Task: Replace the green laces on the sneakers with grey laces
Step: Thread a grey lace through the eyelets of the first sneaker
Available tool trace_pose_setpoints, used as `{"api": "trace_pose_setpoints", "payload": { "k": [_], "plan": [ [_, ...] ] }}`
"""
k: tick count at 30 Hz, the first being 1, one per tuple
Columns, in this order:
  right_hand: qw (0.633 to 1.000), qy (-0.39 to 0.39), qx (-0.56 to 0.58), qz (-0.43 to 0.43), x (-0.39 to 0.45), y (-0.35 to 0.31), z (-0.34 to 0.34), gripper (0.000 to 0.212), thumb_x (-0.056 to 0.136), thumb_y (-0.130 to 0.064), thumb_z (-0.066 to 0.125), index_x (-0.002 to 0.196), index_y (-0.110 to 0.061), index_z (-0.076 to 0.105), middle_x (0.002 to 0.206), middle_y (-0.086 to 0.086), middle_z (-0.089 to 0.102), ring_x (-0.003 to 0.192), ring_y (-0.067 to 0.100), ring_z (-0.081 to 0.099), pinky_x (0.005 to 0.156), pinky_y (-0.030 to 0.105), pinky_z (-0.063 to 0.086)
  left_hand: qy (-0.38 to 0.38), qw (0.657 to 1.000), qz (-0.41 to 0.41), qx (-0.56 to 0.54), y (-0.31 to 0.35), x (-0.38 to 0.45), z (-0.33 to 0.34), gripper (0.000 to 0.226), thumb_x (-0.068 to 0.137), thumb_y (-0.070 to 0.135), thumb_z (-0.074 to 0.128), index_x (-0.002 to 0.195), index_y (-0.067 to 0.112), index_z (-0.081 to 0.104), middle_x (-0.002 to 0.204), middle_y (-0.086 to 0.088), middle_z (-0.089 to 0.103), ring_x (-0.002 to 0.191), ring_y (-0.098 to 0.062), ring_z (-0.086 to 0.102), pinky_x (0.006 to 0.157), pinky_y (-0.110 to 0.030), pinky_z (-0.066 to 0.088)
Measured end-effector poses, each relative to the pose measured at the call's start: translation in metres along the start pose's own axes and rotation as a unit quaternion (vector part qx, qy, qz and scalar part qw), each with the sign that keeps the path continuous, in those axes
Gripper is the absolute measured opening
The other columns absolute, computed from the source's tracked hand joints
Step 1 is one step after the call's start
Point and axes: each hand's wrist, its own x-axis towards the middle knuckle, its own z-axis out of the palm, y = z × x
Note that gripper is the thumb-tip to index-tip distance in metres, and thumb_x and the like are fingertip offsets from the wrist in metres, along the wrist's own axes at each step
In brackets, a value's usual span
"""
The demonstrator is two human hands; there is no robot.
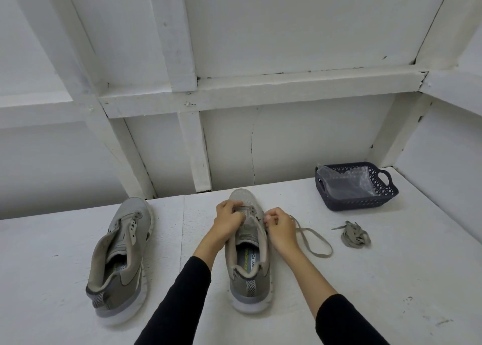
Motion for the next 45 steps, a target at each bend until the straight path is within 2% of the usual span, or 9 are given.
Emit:
{"api": "trace_pose_setpoints", "payload": {
  "k": [3,8,15,18,21,27,33,41,45],
  "plan": [
    [0.999,0.025,-0.004,-0.034,-0.008,-0.004,0.012,0.010,0.096,-0.007,0.053,0.096,-0.008,0.063,0.083,-0.002,0.059,0.079,0.012,0.055,0.065,0.018,0.039,0.009,0.998,-0.021,-0.060,0.004,-0.004,-0.004,0.054,0.085,-0.012,0.031,0.129,0.008,0.055,0.137,-0.017,0.044,0.113,-0.028,0.055,0.091,-0.038,0.053],
    [0.999,0.006,0.017,-0.031,-0.016,-0.003,0.023,0.006,0.094,-0.014,0.059,0.094,-0.009,0.057,0.072,-0.008,0.055,0.067,0.007,0.053,0.057,0.010,0.039,0.023,0.999,-0.040,-0.023,-0.006,-0.010,-0.008,0.050,0.084,-0.010,0.035,0.123,0.004,0.062,0.135,-0.017,0.052,0.122,-0.030,0.052,0.105,-0.042,0.046],
    [0.998,0.038,0.025,0.053,-0.009,0.005,0.013,0.018,0.093,-0.020,0.061,0.106,-0.007,0.063,0.088,0.004,0.068,0.084,0.020,0.062,0.066,0.025,0.039,0.078,0.993,-0.036,0.086,0.001,0.005,-0.013,0.012,0.083,0.016,0.065,0.084,0.023,0.074,0.079,0.014,0.054,0.088,-0.013,0.034,0.088,-0.027,0.025],
    [0.999,0.033,0.021,0.028,-0.003,0.001,0.008,0.026,0.095,-0.009,0.053,0.118,-0.008,0.064,0.099,0.007,0.071,0.089,0.014,0.059,0.076,0.023,0.040,0.075,0.992,0.008,0.099,-0.005,0.015,-0.013,0.020,0.072,0.010,0.073,0.073,0.030,0.074,0.098,0.009,0.066,0.101,-0.010,0.048,0.085,-0.023,0.021],
    [1.000,0.025,0.001,-0.007,0.002,-0.006,0.004,0.027,0.095,-0.005,0.051,0.115,-0.007,0.069,0.104,0.006,0.072,0.091,0.010,0.059,0.079,0.018,0.039,0.115,0.992,0.017,0.043,-0.036,0.033,0.004,0.016,0.065,0.021,0.066,0.058,0.034,0.072,0.097,-0.011,0.067,0.095,-0.015,0.061,0.095,-0.037,0.047],
    [0.996,0.007,-0.063,-0.061,0.010,-0.008,0.010,0.015,0.092,-0.018,0.062,0.097,-0.013,0.076,0.092,-0.001,0.073,0.081,0.008,0.060,0.059,-0.001,0.035,0.188,0.982,0.015,-0.012,-0.048,0.030,0.015,0.023,0.061,0.019,0.051,0.055,0.034,0.066,0.093,-0.015,0.066,0.089,-0.022,0.062,0.088,-0.044,0.053],
    [0.970,-0.016,-0.195,-0.145,0.015,-0.010,0.015,0.016,0.097,-0.019,0.052,0.098,-0.016,0.068,0.099,0.000,0.066,0.090,0.019,0.061,0.078,0.035,0.049,0.169,0.985,0.010,0.029,-0.029,0.011,0.007,0.031,0.080,0.005,0.062,0.067,0.033,0.069,0.122,0.003,0.046,0.122,-0.016,0.031,0.093,-0.014,0.023],
    [0.870,-0.040,-0.417,-0.260,0.011,-0.014,0.014,0.027,0.092,-0.002,0.048,0.115,-0.013,0.053,0.112,0.006,0.051,0.094,0.027,0.055,0.063,0.035,0.039,0.171,0.980,0.071,0.077,-0.043,0.019,0.009,0.011,0.078,0.022,0.079,0.079,0.032,0.076,0.135,0.002,0.052,0.138,-0.014,0.013,0.095,-0.018,0.026],
    [0.883,-0.052,-0.386,-0.262,0.015,-0.019,0.015,0.021,0.093,-0.005,0.047,0.112,-0.013,0.054,0.113,0.005,0.049,0.098,0.026,0.053,0.067,0.032,0.036,0.190,0.976,0.090,0.060,-0.043,0.018,0.011,0.012,0.078,0.015,0.079,0.083,0.026,0.078,0.141,-0.001,0.048,0.137,-0.015,0.012,0.100,-0.018,0.024]
  ]
}}
